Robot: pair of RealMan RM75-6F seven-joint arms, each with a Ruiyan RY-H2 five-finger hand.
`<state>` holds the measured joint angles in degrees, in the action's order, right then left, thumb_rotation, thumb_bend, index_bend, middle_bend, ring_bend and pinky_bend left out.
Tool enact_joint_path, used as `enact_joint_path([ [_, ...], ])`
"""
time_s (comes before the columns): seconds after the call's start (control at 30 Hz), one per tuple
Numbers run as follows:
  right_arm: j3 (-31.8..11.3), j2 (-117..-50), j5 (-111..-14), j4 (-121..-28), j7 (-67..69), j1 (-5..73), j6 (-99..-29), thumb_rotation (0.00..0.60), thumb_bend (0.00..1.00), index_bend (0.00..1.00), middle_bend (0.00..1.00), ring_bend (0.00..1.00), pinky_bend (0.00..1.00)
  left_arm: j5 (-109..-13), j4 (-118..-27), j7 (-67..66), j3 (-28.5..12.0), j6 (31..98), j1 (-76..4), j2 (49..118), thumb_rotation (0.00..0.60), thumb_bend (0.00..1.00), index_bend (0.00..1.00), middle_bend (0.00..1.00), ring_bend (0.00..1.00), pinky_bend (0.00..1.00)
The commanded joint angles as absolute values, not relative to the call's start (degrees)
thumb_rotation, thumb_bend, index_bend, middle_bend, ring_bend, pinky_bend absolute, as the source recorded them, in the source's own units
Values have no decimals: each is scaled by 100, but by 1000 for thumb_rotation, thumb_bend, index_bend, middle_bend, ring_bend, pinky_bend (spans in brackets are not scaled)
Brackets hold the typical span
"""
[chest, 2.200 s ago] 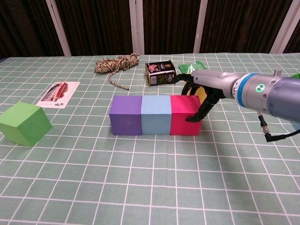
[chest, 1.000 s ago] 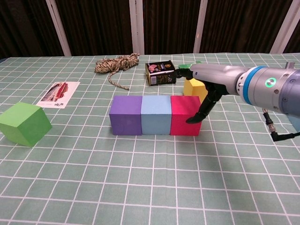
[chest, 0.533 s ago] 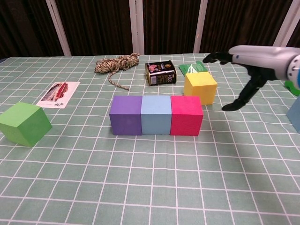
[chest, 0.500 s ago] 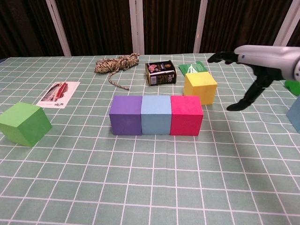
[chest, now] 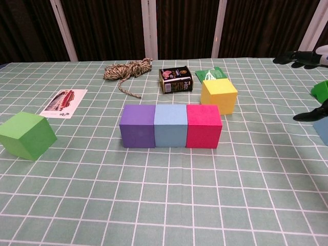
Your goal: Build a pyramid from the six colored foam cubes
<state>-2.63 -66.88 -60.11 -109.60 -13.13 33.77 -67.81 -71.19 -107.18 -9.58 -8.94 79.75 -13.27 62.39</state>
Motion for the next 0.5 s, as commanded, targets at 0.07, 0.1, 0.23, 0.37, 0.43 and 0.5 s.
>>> enact_joint_path([
  [0.07,-381,-6657,-5994,-10592,-1104,3415,-6458,600,209,0,0,0,0,-7113,-10721,-984,-915,8014,-1329,6268,600,104,0,18,0,0],
  [0.1,-414,-6652,-5977,-10532,-1092,3436,-6414,600,209,0,0,0,0,-7109,-10721,-988,-921,8023,-1328,6271,600,104,0,18,0,0],
  [0.23,-574,-6648,-5850,-10282,-1061,3570,-6146,600,209,0,0,0,0,-7051,-10696,-975,-938,8029,-1317,6275,600,104,0,18,0,0],
  [0.37,-695,-6688,-5624,-10057,-1121,3741,-5820,600,209,0,0,0,0,-6998,-10661,-934,-959,8011,-1314,6263,600,104,0,18,0,0],
  [0.43,-734,-6732,-5523,-9960,-1181,3837,-5652,600,209,0,0,0,0,-6986,-10651,-916,-969,8010,-1313,6252,600,104,0,18,0,0],
  [0.5,-767,-6803,-5427,-9833,-1281,3945,-5504,600,209,0,0,0,0,-6974,-10644,-899,-975,8000,-1314,6245,600,104,0,18,0,0],
])
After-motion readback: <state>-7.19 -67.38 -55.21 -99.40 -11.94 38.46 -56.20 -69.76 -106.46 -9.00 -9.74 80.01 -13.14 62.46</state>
